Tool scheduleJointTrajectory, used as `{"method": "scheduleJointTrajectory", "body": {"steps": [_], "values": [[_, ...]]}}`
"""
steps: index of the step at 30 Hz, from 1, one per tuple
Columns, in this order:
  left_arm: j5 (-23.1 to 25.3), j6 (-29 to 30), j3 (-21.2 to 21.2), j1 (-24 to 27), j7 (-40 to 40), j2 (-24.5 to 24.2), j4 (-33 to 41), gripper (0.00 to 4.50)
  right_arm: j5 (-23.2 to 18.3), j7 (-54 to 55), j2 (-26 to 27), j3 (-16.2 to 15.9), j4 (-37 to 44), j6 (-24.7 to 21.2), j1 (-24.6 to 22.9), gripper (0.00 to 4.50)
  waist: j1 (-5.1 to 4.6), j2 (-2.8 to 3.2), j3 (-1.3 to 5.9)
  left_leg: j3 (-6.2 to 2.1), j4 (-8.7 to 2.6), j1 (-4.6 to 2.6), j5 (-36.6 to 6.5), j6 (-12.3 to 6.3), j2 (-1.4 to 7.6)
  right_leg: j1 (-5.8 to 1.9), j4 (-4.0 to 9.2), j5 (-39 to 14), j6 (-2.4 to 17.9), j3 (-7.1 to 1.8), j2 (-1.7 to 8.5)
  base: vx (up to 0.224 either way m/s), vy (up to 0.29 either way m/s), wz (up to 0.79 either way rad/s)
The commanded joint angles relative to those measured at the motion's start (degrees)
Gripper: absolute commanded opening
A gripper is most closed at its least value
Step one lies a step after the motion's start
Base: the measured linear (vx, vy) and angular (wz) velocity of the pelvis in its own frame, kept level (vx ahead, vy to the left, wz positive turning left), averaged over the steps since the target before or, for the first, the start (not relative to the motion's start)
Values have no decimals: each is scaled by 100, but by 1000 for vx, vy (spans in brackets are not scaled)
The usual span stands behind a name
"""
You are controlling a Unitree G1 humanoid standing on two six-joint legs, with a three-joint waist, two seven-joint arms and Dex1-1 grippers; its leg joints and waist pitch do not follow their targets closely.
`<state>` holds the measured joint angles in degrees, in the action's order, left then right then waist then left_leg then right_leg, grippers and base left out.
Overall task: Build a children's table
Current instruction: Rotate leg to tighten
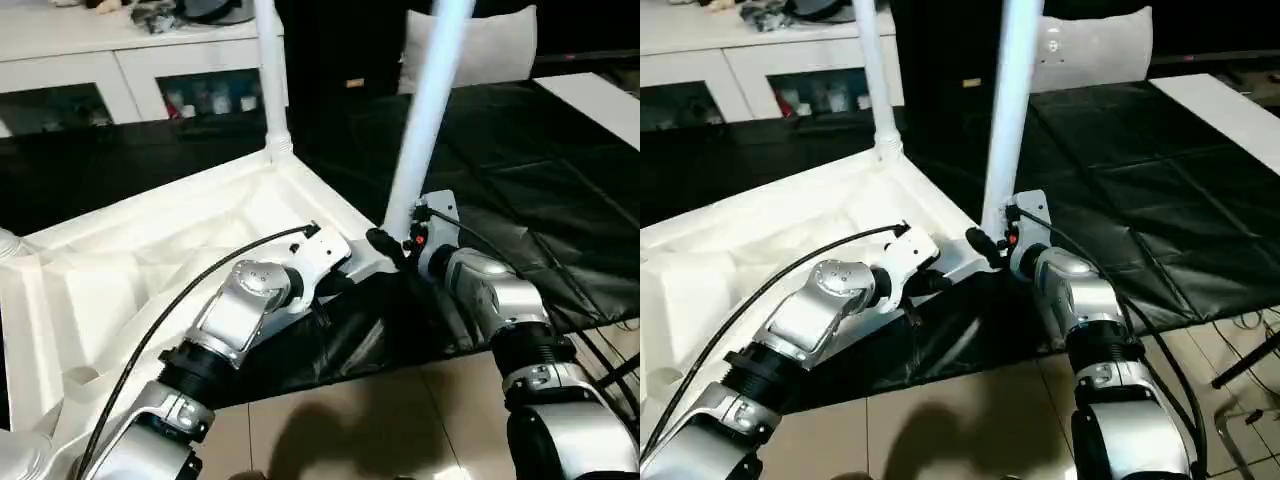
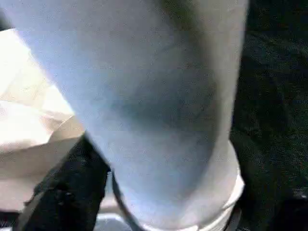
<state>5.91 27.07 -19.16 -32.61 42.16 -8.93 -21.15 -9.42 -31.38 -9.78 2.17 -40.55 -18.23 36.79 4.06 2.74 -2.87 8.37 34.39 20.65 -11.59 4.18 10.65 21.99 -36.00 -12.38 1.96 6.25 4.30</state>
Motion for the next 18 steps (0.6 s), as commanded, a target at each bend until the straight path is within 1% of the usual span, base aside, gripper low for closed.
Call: {"method": "scheduleJointTrajectory", "body": {"steps": [1,2,3,4,5,6,7,8,9,10,11,12,13,14,15,16,17,18], "values": [[-27,-253,-144,-207,161,-63,170,0,23,-418,28,-265,46,-6,-227,409,36,-29,309,-32,-389,38,-633,-452,236,-324,512,-713,1212,-352,475,0,0,0],[-23,-258,-142,-207,163,-68,165,0,22,-433,19,-265,58,3,-232,416,35,-35,306,-30,-388,43,-650,-453,229,-329,519,-748,1195,-351,471,0,0,0],[12,-334,-137,-215,215,-140,99,0,14,-637,-125,-277,222,62,-322,416,46,-61,306,-20,-389,41,-664,-464,231,-327,527,-796,1166,-359,472,0,0,0],[39,-373,-136,-225,236,-183,54,0,3,-749,-218,-289,295,105,-361,430,68,-56,311,-30,-387,45,-625,-466,226,-340,520,-785,1139,-353,469,0,0,0],[63,-450,-137,-237,279,-245,-9,0,-7,-919,-360,-306,416,182,-430,430,101,-51,310,-24,-379,47,-569,-515,232,-334,525,-742,1103,-358,468,0,0,0],[77,-484,-138,-243,297,-278,-39,0,-11,-998,-439,-319,454,257,-459,441,111,-50,326,-24,-377,39,-510,-523,239,-331,510,-661,1117,-361,470,0,0,0],[94,-562,-153,-250,370,-346,-83,0,-39,-1153,-583,-314,564,318,-524,441,119,-52,332,-25,-367,51,-420,-560,235,-327,497,-519,1149,-359,465,0,0,0],[105,-616,-165,-254,423,-393,-111,0,-59,-1261,-682,-309,645,355,-570,441,130,-50,340,-27,-362,45,-367,-570,242,-323,482,-436,1172,-360,466,0,0,0],[105,-616,-165,-254,423,-393,-111,0,-59,-1261,-682,-309,645,355,-570,441,143,-54,345,-27,-349,58,-286,-620,242,-325,461,-254,1206,-365,465,0,0,0],[90,-742,-197,-255,596,-519,-161,0,-114,-1685,-959,-303,929,508,-726,441,156,-63,348,-28,-338,83,-213,-687,228,-340,456,-119,1211,-351,461,0,0,0],[96,-875,-267,-252,784,-655,-181,0,-150,-2042,-1193,-287,1135,704,-839,441,166,-68,361,-31,-324,88,-127,-744,237,-343,420,75,1233,-359,465,0,0,0],[110,-979,-313,-250,899,-734,-185,0,-175,-2198,-1315,-270,1217,775,-878,441,187,-71,373,-31,-310,84,-89,-794,235,-344,417,166,1236,-358,466,0,0,0],[121,-1096,-363,-248,1020,-818,-195,0,-200,-2371,-1444,-247,1309,844,-923,441,200,-82,390,-41,-292,106,18,-881,227,-356,379,394,1248,-357,458,0,0,0],[125,-1153,-385,-248,1075,-855,-200,0,-211,-2448,-1501,-235,1352,869,-944,441,196,-85,394,-37,-281,108,71,-915,230,-341,362,499,1261,-357,454,0,0,0],[101,-1240,-407,-252,1197,-899,-212,0,-238,-2613,-1588,-240,1391,900,-954,441,180,-66,382,-27,-279,107,75,-969,223,-319,365,501,1299,-343,440,0,0,0],[101,-1240,-407,-252,1197,-899,-212,0,-238,-2613,-1588,-240,1391,900,-954,441,175,-75,370,-20,-278,116,22,-991,211,-320,384,415,1299,-332,435,0,0,0],[45,-1614,-510,-230,1593,-1058,-194,0,-215,-2968,-1825,-335,1489,1102,-1001,441,187,-71,365,-21,-285,110,-104,-968,227,-314,425,62,1273,-323,456,0,0,0],[25,-1757,-547,-217,1732,-1113,-181,0,-199,-3078,-1899,-372,1521,1178,-1018,441,199,-74,372,-19,-281,109,-120,-959,228,-317,427,0,1261,-324,456,0,0,0]]}}
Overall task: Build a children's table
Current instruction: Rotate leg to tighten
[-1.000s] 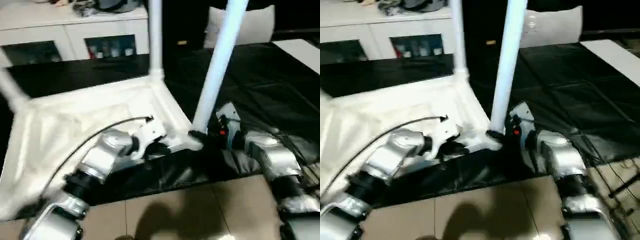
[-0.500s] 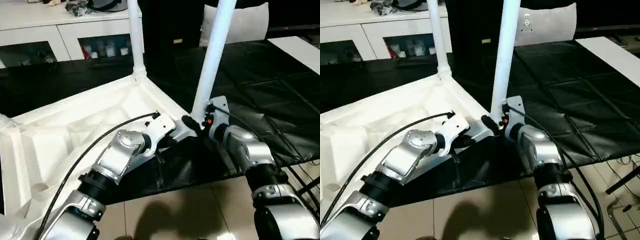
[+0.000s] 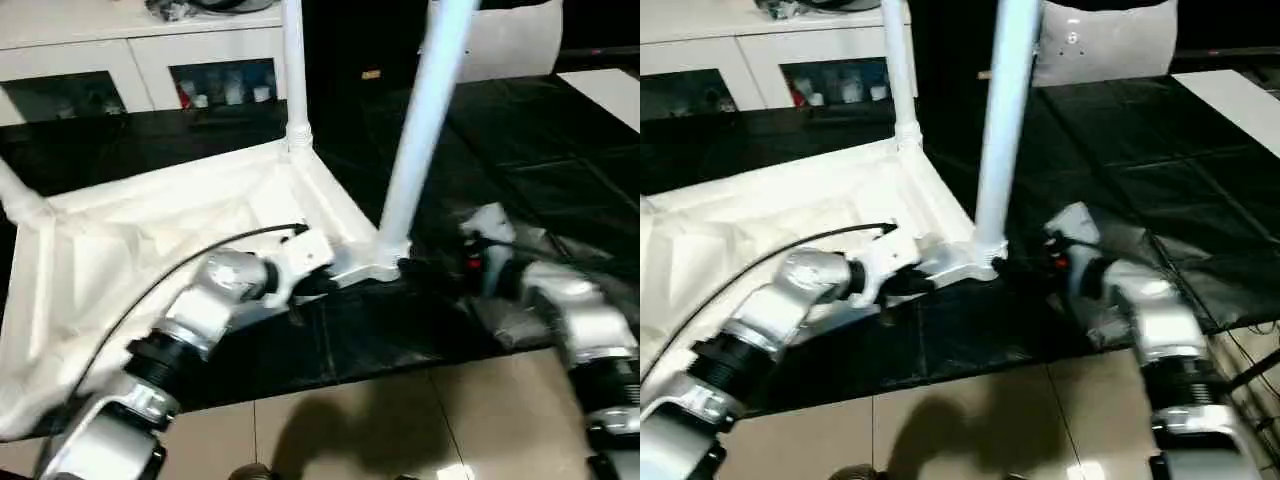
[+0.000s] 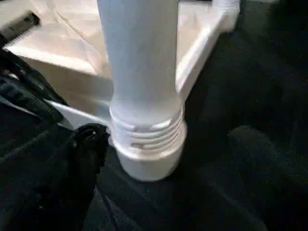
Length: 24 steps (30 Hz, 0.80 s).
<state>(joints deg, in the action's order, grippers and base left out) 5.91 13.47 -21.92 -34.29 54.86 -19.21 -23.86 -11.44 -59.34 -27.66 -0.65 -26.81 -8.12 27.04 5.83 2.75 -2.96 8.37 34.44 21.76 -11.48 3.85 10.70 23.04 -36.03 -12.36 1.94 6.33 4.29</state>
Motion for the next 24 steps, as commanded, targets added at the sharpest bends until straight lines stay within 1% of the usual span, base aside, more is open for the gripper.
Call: {"method": "scheduleJointTrajectory", "body": {"steps": [1,2,4,6,9,10,11,12,13,14,15,17,18,19,21,22,24], "values": [[-48,-542,-333,-33,774,-186,117,0,7,-606,-236,-207,214,321,-77,441,28,-70,377,-20,-292,4,-120,-916,242,-415,421,-35,1259,-343,456,0,0,0],[-90,-604,-364,-26,941,-237,130,0,4,-790,-299,-270,250,401,-96,441,37,-72,385,-21,-285,1,-116,-923,242,-410,419,-23,1275,-340,456,0,0,0],[-214,-864,-441,-56,1423,-371,98,0,29,-1349,-458,-497,262,615,-120,441,96,-63,397,-18,-268,-7,-63,-1005,268,-384,377,154,1344,-338,449,0,0,0],[-268,-950,-470,-70,1596,-414,103,0,37,-1485,-479,-567,246,677,-116,441,130,-48,396,-21,-266,-17,-53,-1041,283,-368,366,196,1397,-339,456,0,0,0],[-338,-1117,-538,-110,1943,-484,133,0,108,-1782,-478,-764,178,767,-110,441,193,-48,397,-25,-269,-27,-95,-1003,302,-361,365,120,1426,-345,469,0,0,0],[-338,-1117,-538,-110,1943,-484,133,0,108,-1782,-478,-764,178,767,-110,441,199,-48,397,-22,-271,-27,-118,-990,306,-361,362,107,1428,-349,473,0,0,0],[-371,-1199,-562,-135,2075,-507,111,0,99,-1917,-479,-829,138,820,-107,425,206,-52,395,-31,-280,-27,-155,-945,313,-364,354,110,1434,-350,471,0,0,0],[-371,-1240,-580,-145,2120,-522,101,0,73,-1997,-473,-868,133,814,-116,415,210,-83,415,-31,-278,-27,-146,-937,311,-381,347,121,1432,-347,475,0,0,0],[-370,-1276,-594,-152,2150,-532,91,0,51,-2057,-470,-898,130,807,-123,403,216,-65,414,-34,-274,-21,-124,-933,307,-376,341,136,1441,-347,479,0,0,0],[-363,-1314,-604,-158,2184,-543,77,0,27,-2121,-462,-928,130,811,-135,403,219,-78,433,-30,-267,-23,-116,-930,306,-384,338,149,1439,-347,478,0,0,0],[-353,-1332,-608,-163,2193,-548,68,0,13,-2151,-454,-942,133,805,-141,395,225,-76,424,-24,-267,-20,-141,-924,302,-376,345,113,1428,-350,480,0,0,0],[-321,-1395,-606,-176,2194,-558,28,0,-17,-2226,-420,-994,139,765,-164,371,256,-68,443,-25,-256,-18,-88,-896,297,-381,342,112,1393,-350,482,0,0,0],[-309,-1420,-604,-173,2193,-560,14,0,-37,-2266,-406,-1014,136,722,-176,371,256,-63,442,-25,-256,-11,-78,-891,294,-382,339,120,1387,-349,478,0,0,0],[-297,-1449,-599,-172,2202,-558,-2,0,-34,-2290,-392,-1033,104,731,-174,366,260,-79,445,-24,-256,-11,-93,-879,295,-383,339,111,1376,-346,476,0,0,0],[-288,-1478,-593,-177,2212,-551,-20,0,-60,-2318,-361,-1032,41,721,-159,350,262,-71,447,-23,-253,-10,-93,-866,293,-379,337,96,1377,-346,477,0,0,0],[-290,-1482,-588,-187,2213,-538,-28,0,-101,-2339,-326,-1017,-17,691,-145,329,264,-94,454,-22,-251,-12,-64,-862,296,-383,331,115,1380,-347,477,0,0,0],[-284,-1485,-584,-203,2194,-519,-51,0,-110,-2391,-300,-1027,-95,675,-116,324,269,-75,458,-24,-243,-7,-14,-879,294,-376,319,170,1404,-343,475,0,0,0]]}}
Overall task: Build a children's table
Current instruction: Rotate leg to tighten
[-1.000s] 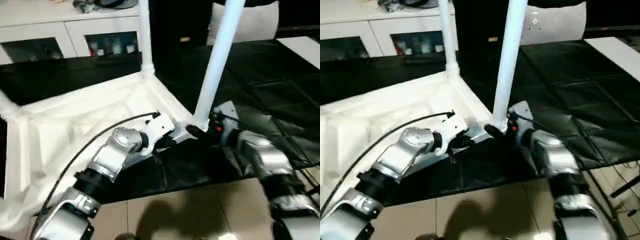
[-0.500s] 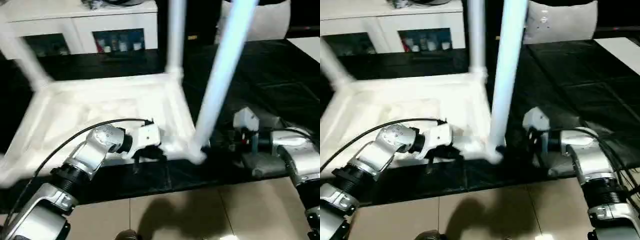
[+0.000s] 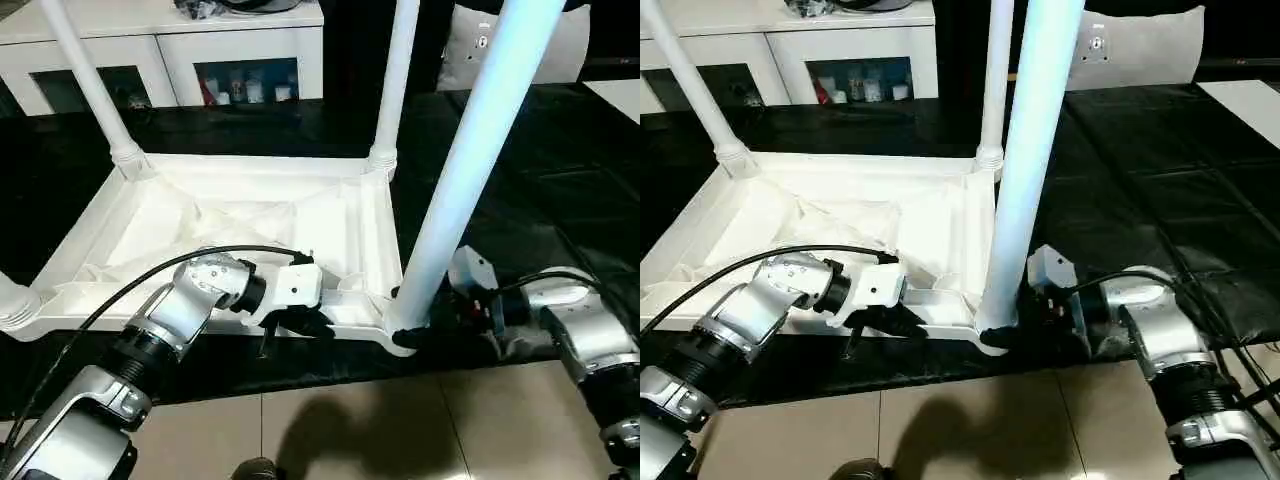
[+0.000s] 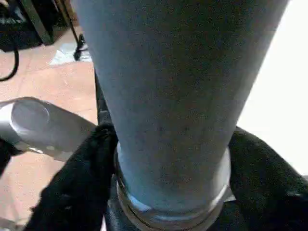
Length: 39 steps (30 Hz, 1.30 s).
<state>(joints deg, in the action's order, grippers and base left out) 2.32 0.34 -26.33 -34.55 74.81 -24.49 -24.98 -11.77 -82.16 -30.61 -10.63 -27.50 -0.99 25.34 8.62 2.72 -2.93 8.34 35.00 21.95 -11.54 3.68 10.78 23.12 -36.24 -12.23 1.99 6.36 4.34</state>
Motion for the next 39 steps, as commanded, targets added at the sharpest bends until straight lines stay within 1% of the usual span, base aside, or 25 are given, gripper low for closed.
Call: {"method": "scheduleJointTrajectory", "body": {"steps": [1,2,3,4,8,10,12,13,14,16,18,19,20,21,22,24,25,27,28,30,33,34,35,38,39], "values": [[96,-180,-141,-190,170,25,38,0,-94,-204,14,-52,-88,-61,72,317,-8,-108,458,-16,-296,-29,21,-879,283,-390,328,199,1400,-349,467,0,0,0],[102,-174,-135,-181,151,33,34,0,-124,-232,37,-41,-113,-92,67,294,-5,-110,458,-14,-294,-27,34,-891,282,-389,326,201,1398,-348,467,0,0,0],[96,-158,-118,-167,120,43,42,0,-170,-253,61,-23,-121,-156,52,288,5,-95,456,-14,-292,-27,38,-903,284,-383,334,156,1385,-347,474,0,0,0],[66,-107,-83,-135,71,67,66,0,-247,-288,89,3,-119,-242,19,288,12,-112,459,-13,-291,-32,57,-909,287,-386,328,140,1375,-350,470,0,0,0],[27,73,-25,-89,-30,106,110,0,-358,-357,133,28,-100,-376,-16,274,28,-93,452,-10,-287,-31,27,-885,287,-373,336,29,1356,-350,471,0,0,0],[-51,352,68,22,-199,191,227,0,-485,-279,201,90,41,-575,-122,274,45,-100,446,-4,-294,-29,-62,-818,287,-381,362,-144,1309,-353,480,0,0,0],[-69,573,121,79,-339,249,309,0,-458,-107,241,86,137,-637,-183,274,56,-97,450,-14,-299,-33,-32,-787,301,-376,350,-146,1282,-358,474,0,0,0],[-86,829,176,115,-494,319,387,0,-410,124,302,93,220,-677,-225,273,50,-102,443,-8,-300,-35,-31,-781,298,-362,352,-163,1282,-359,466,0,0,0],[-98,1111,246,153,-704,414,476,0,-342,509,411,114,264,-902,-227,273,52,-100,441,-13,-307,-46,-14,-755,305,-364,352,-171,1283,-362,466,0,0,0],[-93,1456,338,188,-1015,557,581,0,-169,1209,620,164,211,-1239,-142,273,29,-113,411,-3,-321,-34,-196,-621,264,-364,423,-658,1176,-360,475,0,0,0],[31,1938,496,200,-1696,868,674,0,68,2483,1088,385,-39,-1489,95,273,-78,-126,371,-11,-377,-26,-348,-382,259,-370,449,-1050,1073,-358,460,0,0,0],[113,2281,598,186,-2142,1114,727,0,148,3167,1381,534,-153,-1673,244,273,-172,-129,337,-13,-410,-32,-599,-218,230,-380,511,-1535,936,-344,462,0,0,0],[126,2381,629,177,-2270,1201,736,0,164,3359,1475,571,-180,-1744,291,273,-220,-162,340,-7,-409,-40,-663,-145,215,-394,528,-1716,870,-342,465,0,0,0],[149,2613,702,159,-2543,1395,770,0,209,3783,1695,653,-219,-1917,392,273,-270,-154,345,-3,-409,-52,-675,-96,205,-395,549,-1870,787,-355,468,0,0,0],[149,2613,702,159,-2543,1395,770,0,209,3783,1695,653,-219,-1917,392,273,-316,-134,346,4,-411,-59,-676,-112,195,-383,576,-1845,784,-364,459,0,0,0],[198,2737,717,157,-2778,1578,857,0,194,4243,1930,784,-327,-1953,486,273,-345,-142,364,19,-398,-46,-579,-194,188,-390,565,-1613,786,-383,445,0,0,0],[193,2739,719,152,-2813,1622,877,0,155,4238,1961,804,-365,-1839,504,329,-341,-159,372,30,-385,-49,-504,-257,181,-380,564,-1430,826,-386,444,0,0,0],[206,2734,679,147,-2835,1653,917,0,180,4264,1974,807,-374,-1699,512,343,-318,-153,381,47,-371,-51,-427,-349,173,-377,553,-1250,877,-389,439,0,0,0],[241,2669,642,143,-2830,1628,908,0,180,4252,1963,820,-364,-1673,504,349,-312,-165,376,51,-370,-42,-397,-387,168,-379,551,-1188,872,-392,434,0,0,0],[372,2508,591,146,-2824,1555,884,0,269,4197,1908,832,-308,-1585,464,378,-304,-144,377,36,-379,-37,-283,-467,184,-377,526,-943,911,-382,419,0,0,0],[445,2345,575,153,-2752,1396,829,0,311,3953,1710,839,-211,-1438,376,397,-308,-118,386,28,-373,-33,-192,-547,202,-382,478,-517,1029,-384,422,0,0,0],[460,2273,565,150,-2689,1303,810,0,287,3813,1599,860,-154,-1400,335,409,-314,-129,393,31,-367,-32,-154,-594,201,-388,462,-348,1083,-387,419,0,0,0],[449,2205,541,156,-2603,1178,789,0,265,3665,1464,860,-45,-1334,266,423,-307,-94,386,24,-365,-33,-158,-626,202,-387,455,-293,1117,-382,419,0,0,0],[439,2168,529,160,-2563,1112,783,0,253,3611,1400,856,-1,-1299,235,443,-307,-108,386,30,-362,-28,-166,-679,203,-394,450,-196,1169,-386,423,0,0,0],[428,2108,517,157,-2468,1032,757,0,217,3449,1292,861,38,-1227,200,447,-305,-112,379,34,-365,-37,-234,-673,204,-391,468,-297,1184,-379,429,0,0,0]]}}
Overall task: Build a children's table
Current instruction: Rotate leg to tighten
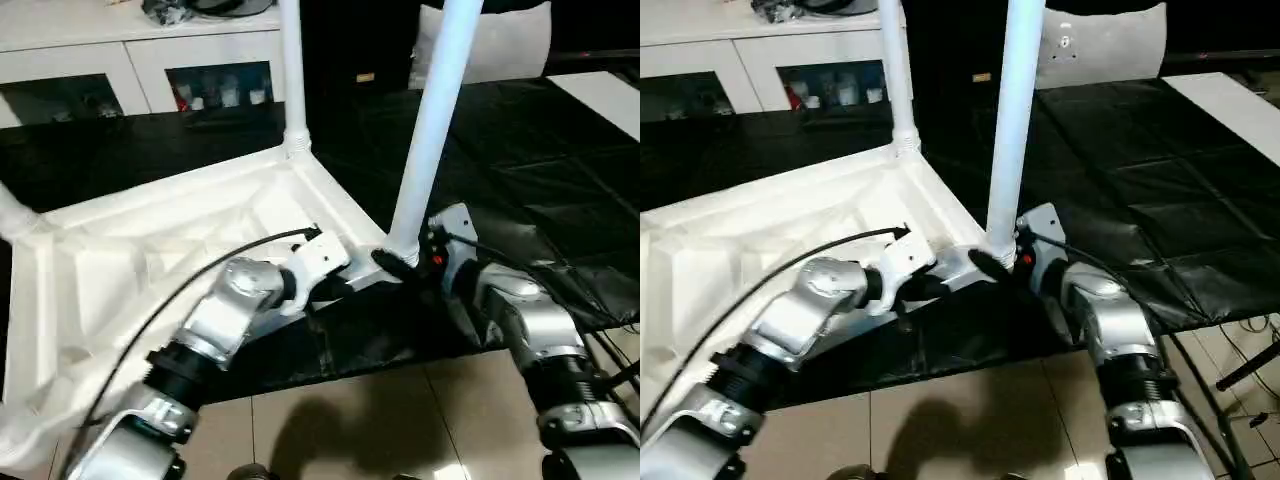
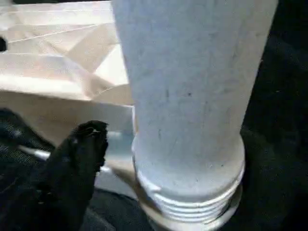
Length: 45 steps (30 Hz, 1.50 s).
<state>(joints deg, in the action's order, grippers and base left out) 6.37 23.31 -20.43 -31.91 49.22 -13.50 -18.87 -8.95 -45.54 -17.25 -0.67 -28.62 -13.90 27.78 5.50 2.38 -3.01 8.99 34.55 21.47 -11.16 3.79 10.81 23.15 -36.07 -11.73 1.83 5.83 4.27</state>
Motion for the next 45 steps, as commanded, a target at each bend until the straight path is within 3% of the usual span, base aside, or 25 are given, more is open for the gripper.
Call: {"method": "scheduleJointTrajectory", "body": {"steps": [1,5,8,13,18,27,29,30,33,36,45], "values": [[16,-243,-82,-109,149,-114,129,0,-87,-299,-102,-129,166,102,-58,447,16,-74,378,-28,-321,7,-307,-673,203,-389,462,-411,1195,-328,438,0,0,0],[-39,-779,-172,-180,767,-493,-114,0,-250,-1126,-604,-53,274,334,-100,447,50,-83,370,-31,-326,2,-407,-679,208,-391,468,-548,1144,-333,429,0,0,0],[-93,-1159,-291,-175,1167,-690,-191,0,-254,-1619,-866,-172,424,531,-163,447,65,-87,366,-25,-326,0,-463,-685,211,-389,473,-639,1108,-331,431,0,0,0],[-260,-1613,-444,-193,1913,-918,-241,0,-266,-2431,-1222,-421,512,855,-197,447,130,-59,375,-26,-320,-18,-456,-716,235,-365,448,-519,1246,-331,439,0,0,0],[-330,-1968,-587,-272,2500,-1063,-323,0,-220,-3062,-1427,-673,482,1096,-228,447,197,-88,371,-19,-327,-28,-520,-727,249,-362,451,-574,1256,-335,443,0,0,0],[-262,-2235,-659,-423,2709,-1117,-568,0,-381,-3670,-1533,-964,620,633,-303,359,248,-91,374,-27,-327,-13,-455,-705,244,-375,440,-563,1236,-335,441,0,0,0],[-244,-2283,-652,-452,2691,-1105,-633,0,-428,-3696,-1515,-945,591,617,-302,359,254,-91,375,-28,-328,-20,-458,-698,249,-367,447,-609,1212,-336,442,0,0,0],[-238,-2292,-652,-460,2684,-1101,-649,0,-436,-3702,-1512,-941,582,612,-300,327,257,-90,376,-27,-326,-18,-467,-689,252,-367,447,-624,1206,-336,445,0,0,0],[-220,-2358,-651,-509,2665,-1074,-758,0,-505,-3746,-1477,-893,502,597,-278,320,263,-75,363,-27,-337,-29,-523,-654,252,-354,465,-701,1197,-335,443,0,0,0],[-256,-2375,-639,-486,2703,-1056,-773,0,-515,-3771,-1460,-871,459,633,-269,282,262,-74,359,-31,-344,-24,-565,-626,260,-359,463,-722,1205,-334,449,0,0,0],[-315,-2234,-595,-402,2685,-1013,-738,0,-545,-3831,-1399,-883,238,682,-273,264,260,-75,355,-26,-345,-28,-567,-627,257,-356,466,-719,1228,-334,449,0,0,0]]}}
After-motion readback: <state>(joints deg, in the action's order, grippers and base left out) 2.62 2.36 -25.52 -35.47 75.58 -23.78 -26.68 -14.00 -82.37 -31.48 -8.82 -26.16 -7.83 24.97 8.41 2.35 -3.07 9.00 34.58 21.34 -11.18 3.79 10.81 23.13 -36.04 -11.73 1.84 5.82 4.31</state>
